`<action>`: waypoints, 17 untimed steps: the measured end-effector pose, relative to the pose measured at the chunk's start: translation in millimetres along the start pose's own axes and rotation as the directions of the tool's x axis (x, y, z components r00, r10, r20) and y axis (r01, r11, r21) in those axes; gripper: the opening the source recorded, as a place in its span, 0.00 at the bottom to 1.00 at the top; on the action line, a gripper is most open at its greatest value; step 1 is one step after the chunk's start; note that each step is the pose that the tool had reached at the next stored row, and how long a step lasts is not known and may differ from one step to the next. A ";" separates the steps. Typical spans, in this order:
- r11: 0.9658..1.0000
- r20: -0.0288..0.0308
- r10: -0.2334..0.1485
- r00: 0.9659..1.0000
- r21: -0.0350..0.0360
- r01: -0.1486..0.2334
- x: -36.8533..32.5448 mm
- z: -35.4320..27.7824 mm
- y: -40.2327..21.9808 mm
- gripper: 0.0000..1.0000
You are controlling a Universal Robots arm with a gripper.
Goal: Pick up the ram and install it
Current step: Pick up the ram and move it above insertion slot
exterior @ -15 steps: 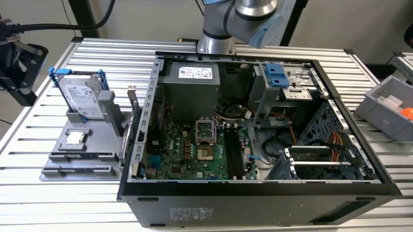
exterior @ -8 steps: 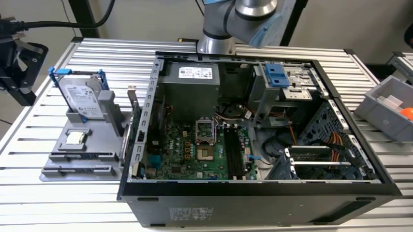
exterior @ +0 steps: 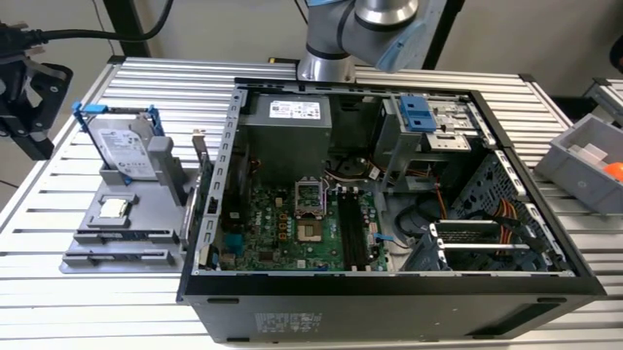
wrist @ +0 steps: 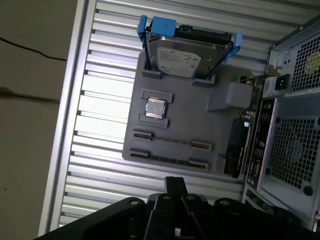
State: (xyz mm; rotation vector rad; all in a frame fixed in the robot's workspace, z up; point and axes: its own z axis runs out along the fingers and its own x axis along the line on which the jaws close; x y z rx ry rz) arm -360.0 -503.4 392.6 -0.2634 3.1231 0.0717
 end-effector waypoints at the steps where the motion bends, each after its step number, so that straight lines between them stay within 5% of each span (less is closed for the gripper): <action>1: 1.000 0.000 -0.003 1.000 0.000 0.003 0.0 0.0 0.0 0.00; 17: 1.000 0.000 -0.011 1.000 0.000 0.011 0.0 0.0 0.0 0.00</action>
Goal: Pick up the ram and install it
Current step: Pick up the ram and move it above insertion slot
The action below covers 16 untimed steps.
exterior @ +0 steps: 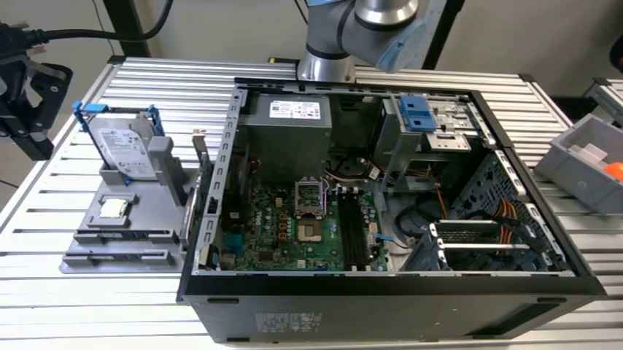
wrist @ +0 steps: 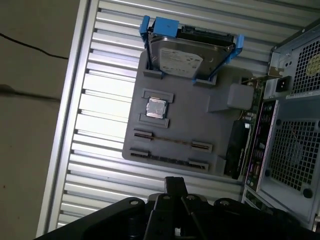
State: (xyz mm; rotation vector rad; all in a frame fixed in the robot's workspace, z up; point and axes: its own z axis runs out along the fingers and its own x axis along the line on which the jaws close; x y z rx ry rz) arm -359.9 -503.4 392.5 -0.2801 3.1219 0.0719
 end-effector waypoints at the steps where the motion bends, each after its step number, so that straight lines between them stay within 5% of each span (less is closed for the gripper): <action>1: 1.000 0.000 -0.002 1.000 0.000 0.002 0.0 -0.1 0.0 0.00; 16: 0.999 -0.002 -0.037 0.999 0.000 0.037 0.0 -0.7 0.1 0.00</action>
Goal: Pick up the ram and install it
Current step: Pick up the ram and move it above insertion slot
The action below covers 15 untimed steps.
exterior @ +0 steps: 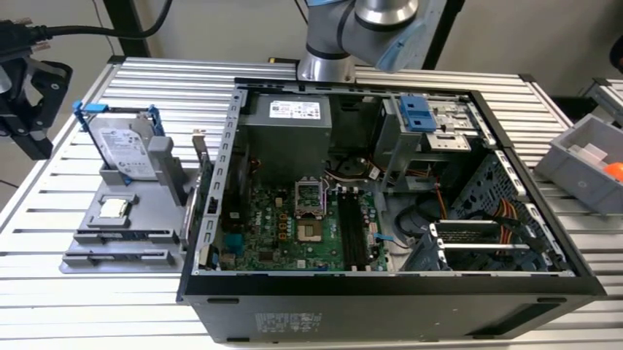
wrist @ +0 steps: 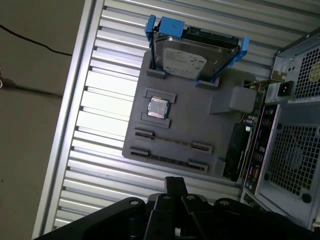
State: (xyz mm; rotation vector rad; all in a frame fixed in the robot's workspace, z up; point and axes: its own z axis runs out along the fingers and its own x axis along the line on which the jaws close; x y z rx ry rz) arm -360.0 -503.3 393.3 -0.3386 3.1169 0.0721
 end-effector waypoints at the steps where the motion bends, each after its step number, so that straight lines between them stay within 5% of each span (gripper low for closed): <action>1: 1.000 0.000 -0.003 1.000 0.000 0.003 0.0 0.0 0.0 0.00; 15: 0.999 -0.002 -0.036 0.999 0.000 0.036 0.0 -0.5 0.0 0.00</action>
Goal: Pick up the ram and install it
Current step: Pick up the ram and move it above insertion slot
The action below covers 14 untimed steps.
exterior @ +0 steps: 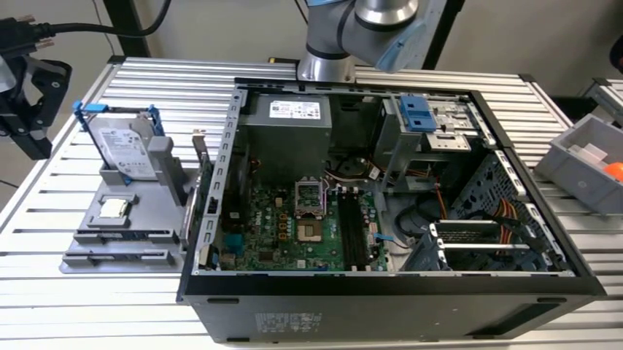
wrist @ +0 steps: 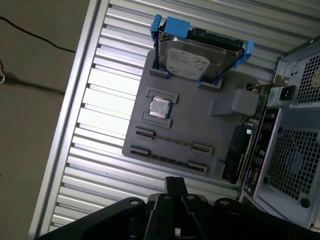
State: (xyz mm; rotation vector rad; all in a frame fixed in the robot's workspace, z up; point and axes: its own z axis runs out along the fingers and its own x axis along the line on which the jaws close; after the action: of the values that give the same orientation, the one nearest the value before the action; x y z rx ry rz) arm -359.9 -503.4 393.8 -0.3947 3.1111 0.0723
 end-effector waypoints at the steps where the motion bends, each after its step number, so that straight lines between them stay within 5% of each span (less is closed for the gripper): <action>1: 1.000 0.000 -0.002 1.000 0.000 0.002 0.0 -0.1 0.0 0.00; 14: 0.999 -0.002 -0.033 0.999 0.000 0.033 0.0 -0.2 0.0 0.00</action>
State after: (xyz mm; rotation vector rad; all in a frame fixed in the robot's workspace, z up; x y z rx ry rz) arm -359.9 -503.4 394.0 -0.4462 3.1050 0.0724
